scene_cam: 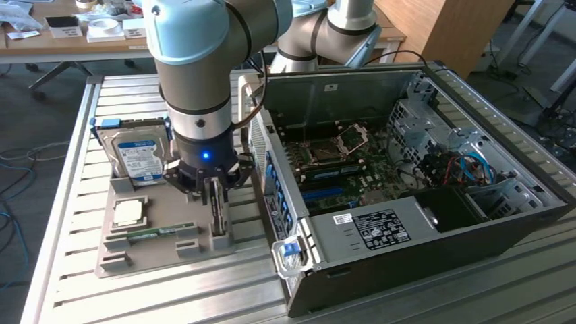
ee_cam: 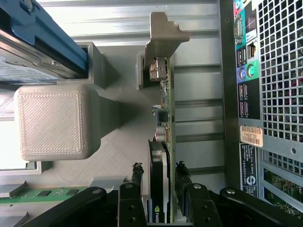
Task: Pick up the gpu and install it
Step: 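Pick up the gpu and move the gpu toward the slot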
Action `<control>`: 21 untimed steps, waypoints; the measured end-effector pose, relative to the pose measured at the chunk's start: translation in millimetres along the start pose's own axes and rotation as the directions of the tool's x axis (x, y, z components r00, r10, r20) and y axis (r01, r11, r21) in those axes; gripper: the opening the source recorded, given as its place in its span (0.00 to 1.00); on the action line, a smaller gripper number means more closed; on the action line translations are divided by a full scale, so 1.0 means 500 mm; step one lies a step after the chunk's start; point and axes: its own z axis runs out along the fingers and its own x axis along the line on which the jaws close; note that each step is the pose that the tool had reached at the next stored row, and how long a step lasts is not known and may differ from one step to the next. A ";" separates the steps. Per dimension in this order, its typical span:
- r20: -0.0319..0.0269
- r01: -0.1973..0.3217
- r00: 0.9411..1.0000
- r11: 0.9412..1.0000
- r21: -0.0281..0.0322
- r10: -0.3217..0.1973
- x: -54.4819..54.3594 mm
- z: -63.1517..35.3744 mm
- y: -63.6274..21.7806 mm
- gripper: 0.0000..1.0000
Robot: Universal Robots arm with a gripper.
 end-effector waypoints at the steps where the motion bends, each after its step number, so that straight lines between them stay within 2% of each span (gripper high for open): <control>1: -0.001 0.000 1.000 1.000 0.000 0.000 0.000 0.000 0.000 0.41; 4: -0.005 0.000 1.000 1.000 0.000 0.000 -0.001 0.000 0.000 0.41; 10: -0.006 0.000 1.000 1.000 0.001 0.000 -0.001 0.000 0.000 0.41; 13: -0.008 -0.001 1.000 1.000 0.001 0.001 -0.001 0.000 0.000 0.41; 21: -0.008 -0.001 1.000 1.000 0.001 0.001 -0.001 0.000 0.000 0.41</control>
